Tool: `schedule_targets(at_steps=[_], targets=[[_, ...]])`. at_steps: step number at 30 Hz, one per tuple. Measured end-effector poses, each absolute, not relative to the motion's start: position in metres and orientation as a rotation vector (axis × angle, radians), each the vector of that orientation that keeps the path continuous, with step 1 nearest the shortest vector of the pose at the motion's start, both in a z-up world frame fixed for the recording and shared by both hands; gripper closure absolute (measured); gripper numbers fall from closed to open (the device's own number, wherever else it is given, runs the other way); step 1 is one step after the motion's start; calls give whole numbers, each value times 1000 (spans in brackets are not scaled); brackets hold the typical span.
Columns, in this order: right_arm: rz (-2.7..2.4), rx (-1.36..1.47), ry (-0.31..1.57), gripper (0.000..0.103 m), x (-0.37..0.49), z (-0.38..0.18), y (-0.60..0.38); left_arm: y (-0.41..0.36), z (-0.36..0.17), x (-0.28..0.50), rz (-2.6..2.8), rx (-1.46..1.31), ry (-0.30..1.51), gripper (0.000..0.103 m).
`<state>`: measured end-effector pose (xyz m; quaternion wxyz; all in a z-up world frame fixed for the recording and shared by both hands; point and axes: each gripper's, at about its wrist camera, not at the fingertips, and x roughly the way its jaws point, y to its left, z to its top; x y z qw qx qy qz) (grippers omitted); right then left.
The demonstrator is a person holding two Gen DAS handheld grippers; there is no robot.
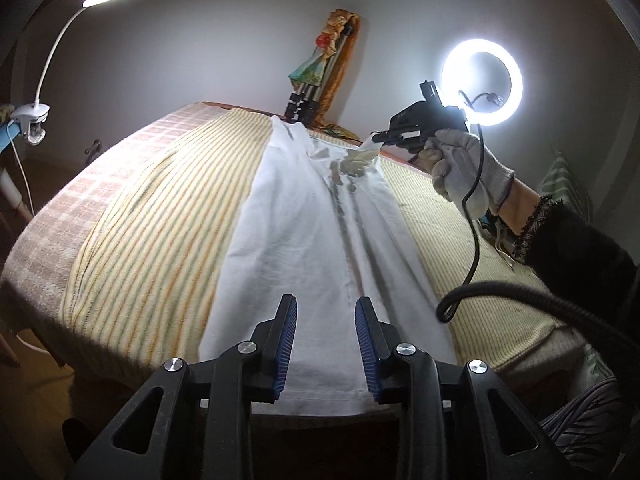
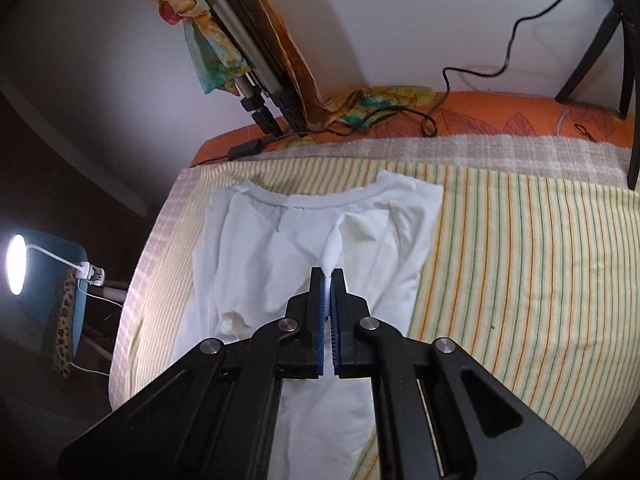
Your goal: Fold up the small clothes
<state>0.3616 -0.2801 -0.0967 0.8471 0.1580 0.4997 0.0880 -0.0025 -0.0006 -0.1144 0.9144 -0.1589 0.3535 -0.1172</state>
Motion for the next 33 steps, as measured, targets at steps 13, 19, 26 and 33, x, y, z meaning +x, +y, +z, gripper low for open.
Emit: schedule_targets(at_steps=[13,19,26,33], targets=[[158,191,1167,99,420,-154,-203,36,-125,6,-130,-354,743,73],[201,286,1088,83,401,-120,-218,40,-120,1,-125,-349,737,68],[217,361,955,79,293,-42,-263,41,-102,-8,-171,-357,725,54],[215,394,998,79,163,-36,-283,45,-90,-8,-276,-289,826,52]])
